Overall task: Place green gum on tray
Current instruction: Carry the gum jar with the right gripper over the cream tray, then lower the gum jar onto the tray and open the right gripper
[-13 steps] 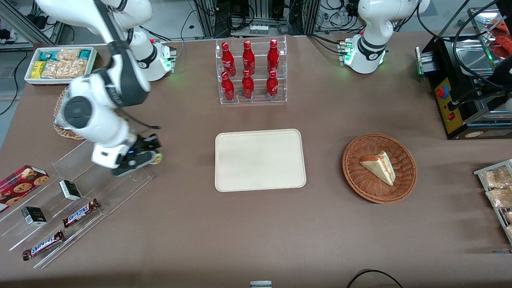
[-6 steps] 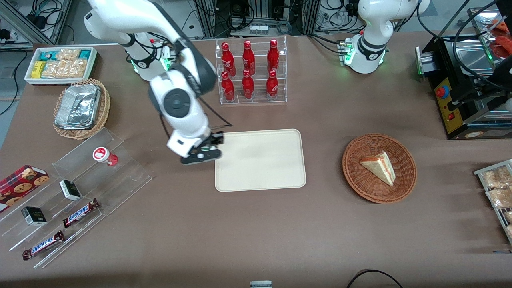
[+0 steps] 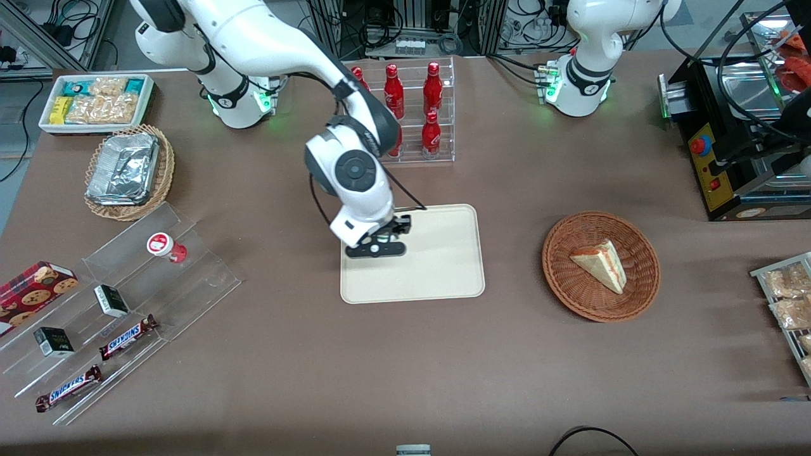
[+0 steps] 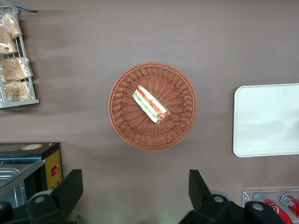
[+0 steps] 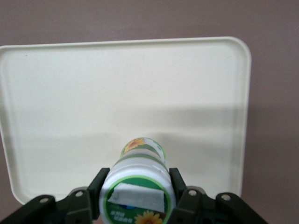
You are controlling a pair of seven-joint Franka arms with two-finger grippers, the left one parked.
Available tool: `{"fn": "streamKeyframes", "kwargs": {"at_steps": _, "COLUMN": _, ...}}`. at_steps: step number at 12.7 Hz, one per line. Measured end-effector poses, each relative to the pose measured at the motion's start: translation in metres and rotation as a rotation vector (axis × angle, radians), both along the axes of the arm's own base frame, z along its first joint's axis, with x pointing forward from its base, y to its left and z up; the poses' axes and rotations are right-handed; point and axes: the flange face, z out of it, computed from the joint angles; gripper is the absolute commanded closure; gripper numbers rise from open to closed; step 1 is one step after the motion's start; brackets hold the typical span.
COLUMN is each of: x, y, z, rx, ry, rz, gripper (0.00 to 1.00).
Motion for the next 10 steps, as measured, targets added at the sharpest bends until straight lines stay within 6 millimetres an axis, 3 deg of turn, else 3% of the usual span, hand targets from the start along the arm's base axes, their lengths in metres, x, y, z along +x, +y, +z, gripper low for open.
{"fn": "streamKeyframes", "kwargs": {"at_steps": 4, "x": -0.025, "y": 0.038, "z": -0.04, "rx": 0.008, "ry": -0.027, "rz": 0.004, "gripper": 1.0}}
{"fn": "streamKeyframes", "kwargs": {"at_steps": 10, "x": -0.024, "y": 0.04, "z": -0.063, "rx": 0.008, "ry": -0.046, "rz": 0.004, "gripper": 1.0}}
